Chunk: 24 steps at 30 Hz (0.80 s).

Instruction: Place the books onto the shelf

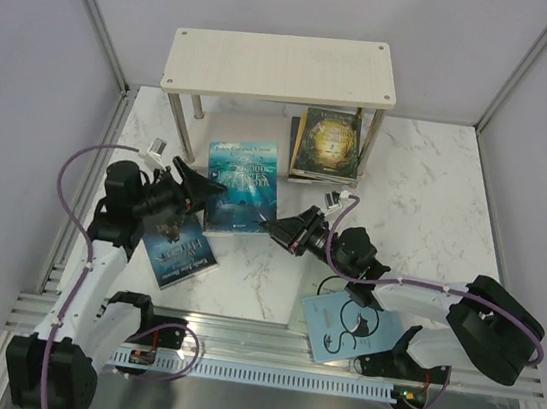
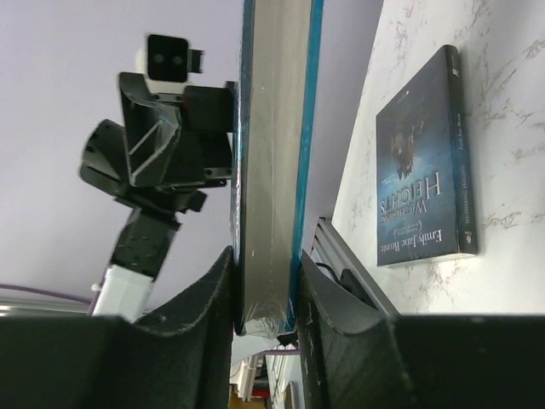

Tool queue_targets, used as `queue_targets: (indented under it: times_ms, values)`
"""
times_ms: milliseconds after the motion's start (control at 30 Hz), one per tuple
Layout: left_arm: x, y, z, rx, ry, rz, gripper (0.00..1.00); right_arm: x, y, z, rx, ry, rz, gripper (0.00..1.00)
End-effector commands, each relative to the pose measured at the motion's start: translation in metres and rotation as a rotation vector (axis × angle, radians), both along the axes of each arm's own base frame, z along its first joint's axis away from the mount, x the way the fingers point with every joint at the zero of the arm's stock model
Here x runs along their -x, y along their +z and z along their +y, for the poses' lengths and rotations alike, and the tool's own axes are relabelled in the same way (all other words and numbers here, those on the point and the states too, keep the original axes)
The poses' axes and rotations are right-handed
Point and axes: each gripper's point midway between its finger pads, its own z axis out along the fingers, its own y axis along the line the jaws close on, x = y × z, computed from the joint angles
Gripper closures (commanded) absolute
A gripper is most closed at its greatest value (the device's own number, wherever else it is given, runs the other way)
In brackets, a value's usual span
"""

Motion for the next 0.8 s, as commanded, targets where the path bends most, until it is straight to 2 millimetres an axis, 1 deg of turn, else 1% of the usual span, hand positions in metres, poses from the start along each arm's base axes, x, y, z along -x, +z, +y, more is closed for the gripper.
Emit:
queue_targets:
  times_ms: [0, 33, 67, 100, 133, 167, 200, 267, 300, 333, 400, 433, 533, 667, 767]
  values:
    - [-0.001, -0.006, 0.041, -0.372, 0.149, -0.057, 0.21, -0.005, 0.021, -0.002, -0.031, -0.037, -0.07, 1.0]
    - [0.0, -0.006, 0.046, -0.397, 0.174, -0.053, 0.02, -0.007, 0.02, -0.002, -0.024, -0.047, -0.064, 1.0]
    - [0.003, -0.007, 0.05, -0.42, 0.194, -0.024, 0.0, -0.009, 0.022, -0.001, -0.023, -0.055, -0.062, 1.0]
    - [0.001, -0.008, 0.06, -0.46, 0.246, -0.02, 0.0, -0.012, 0.022, 0.0, -0.018, -0.061, -0.064, 1.0]
    - [0.004, -0.006, 0.065, -0.478, 0.278, -0.028, 0.0, -0.017, 0.023, 0.003, -0.007, -0.075, -0.056, 1.0]
    - [0.005, -0.01, 0.077, -0.519, 0.337, -0.002, 0.0, -0.021, 0.022, 0.004, 0.002, -0.083, -0.053, 1.0]
    - [0.007, -0.01, 0.082, -0.538, 0.365, 0.001, 0.0, -0.023, 0.024, 0.006, 0.005, -0.087, -0.054, 1.0]
    - [0.012, -0.007, 0.091, -0.568, 0.409, -0.001, 0.0, -0.033, 0.026, 0.011, 0.012, -0.115, -0.052, 1.0]
    - [0.014, -0.011, 0.097, -0.59, 0.429, 0.016, 0.0, -0.035, 0.028, 0.013, 0.012, -0.117, -0.054, 1.0]
    - [0.015, -0.01, 0.097, -0.594, 0.432, 0.014, 0.0, -0.041, 0.033, 0.018, 0.006, -0.12, -0.062, 1.0]
    - [0.019, -0.01, 0.097, -0.602, 0.425, 0.009, 0.0, -0.046, 0.038, 0.025, -0.003, -0.119, -0.068, 1.0]
    - [0.02, -0.009, 0.097, -0.603, 0.423, 0.006, 0.0, -0.048, 0.044, 0.03, -0.021, -0.114, -0.076, 1.0]
    - [0.024, -0.009, 0.097, -0.607, 0.417, -0.004, 0.0, -0.054, 0.055, 0.037, -0.052, -0.11, -0.084, 1.0]
    - [0.028, -0.007, 0.098, -0.614, 0.42, -0.023, 0.0, -0.054, 0.069, 0.038, -0.093, -0.105, -0.084, 1.0]
    - [0.029, -0.011, 0.098, -0.618, 0.418, -0.016, 0.0, -0.053, 0.079, 0.035, -0.118, -0.111, -0.083, 1.0]
